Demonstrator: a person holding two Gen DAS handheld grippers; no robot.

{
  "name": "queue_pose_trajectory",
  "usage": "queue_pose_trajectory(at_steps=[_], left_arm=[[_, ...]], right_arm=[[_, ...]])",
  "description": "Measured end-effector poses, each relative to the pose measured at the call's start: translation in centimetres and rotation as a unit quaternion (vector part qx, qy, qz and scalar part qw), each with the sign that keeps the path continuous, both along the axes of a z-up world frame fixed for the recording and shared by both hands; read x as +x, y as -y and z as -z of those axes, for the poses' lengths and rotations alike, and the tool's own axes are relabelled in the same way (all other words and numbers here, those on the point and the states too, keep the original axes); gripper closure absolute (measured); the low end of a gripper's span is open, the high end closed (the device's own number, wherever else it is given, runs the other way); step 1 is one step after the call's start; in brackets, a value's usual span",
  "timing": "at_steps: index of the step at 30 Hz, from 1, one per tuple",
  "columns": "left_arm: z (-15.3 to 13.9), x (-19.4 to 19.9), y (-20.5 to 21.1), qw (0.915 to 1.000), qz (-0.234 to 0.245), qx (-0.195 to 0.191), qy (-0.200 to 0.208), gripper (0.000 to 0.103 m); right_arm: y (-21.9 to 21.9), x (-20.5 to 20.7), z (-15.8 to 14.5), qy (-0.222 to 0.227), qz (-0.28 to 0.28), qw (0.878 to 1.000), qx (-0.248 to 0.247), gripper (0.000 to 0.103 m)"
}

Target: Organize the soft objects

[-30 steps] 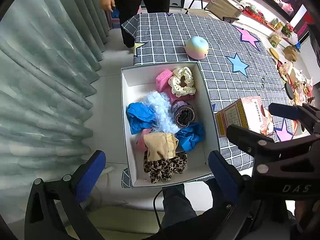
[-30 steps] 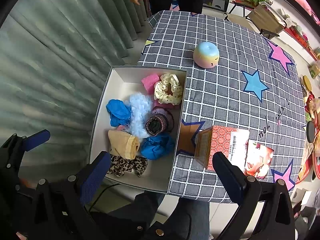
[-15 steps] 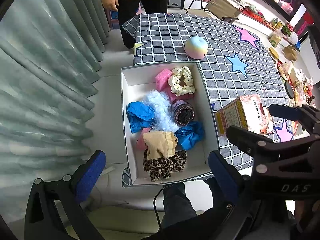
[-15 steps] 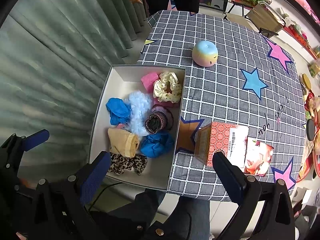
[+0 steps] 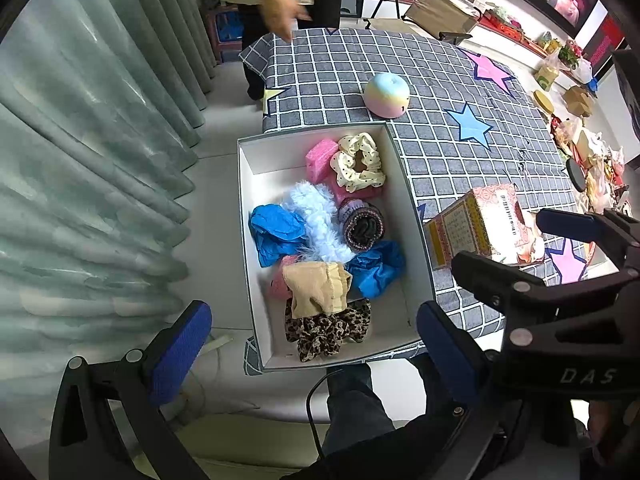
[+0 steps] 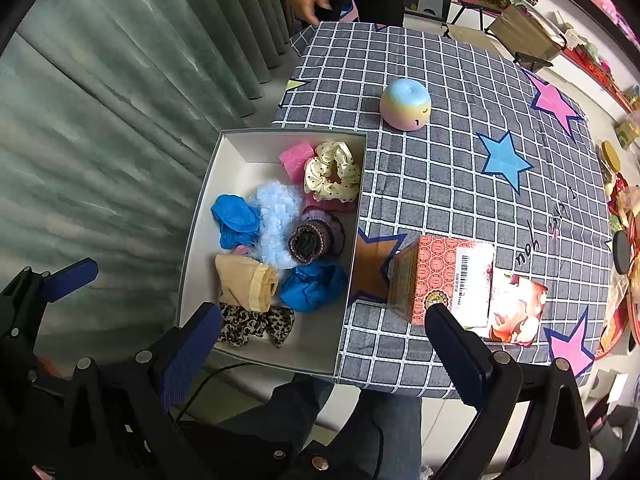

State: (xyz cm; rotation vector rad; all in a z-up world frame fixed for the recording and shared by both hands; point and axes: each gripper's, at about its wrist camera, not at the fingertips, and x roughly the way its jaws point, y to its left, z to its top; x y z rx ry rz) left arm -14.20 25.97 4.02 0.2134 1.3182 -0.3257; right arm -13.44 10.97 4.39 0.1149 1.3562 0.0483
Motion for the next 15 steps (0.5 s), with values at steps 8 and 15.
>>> queue_pose_trajectory(at_steps=[8,15], left_arm=[[-0.02,0.03,0.04,1.0,0.0,0.002,-0.001,0.001],[-0.18,0.05,0.01,1.0,-0.001,0.001,0.001,0.001]], right_arm=[[0.14,-0.12,-0.02,-0.001,0.007,1.0,0.003,0.001],[0.12,-0.06,-0.17,0.001,0.01,1.0,0.002,0.001]])
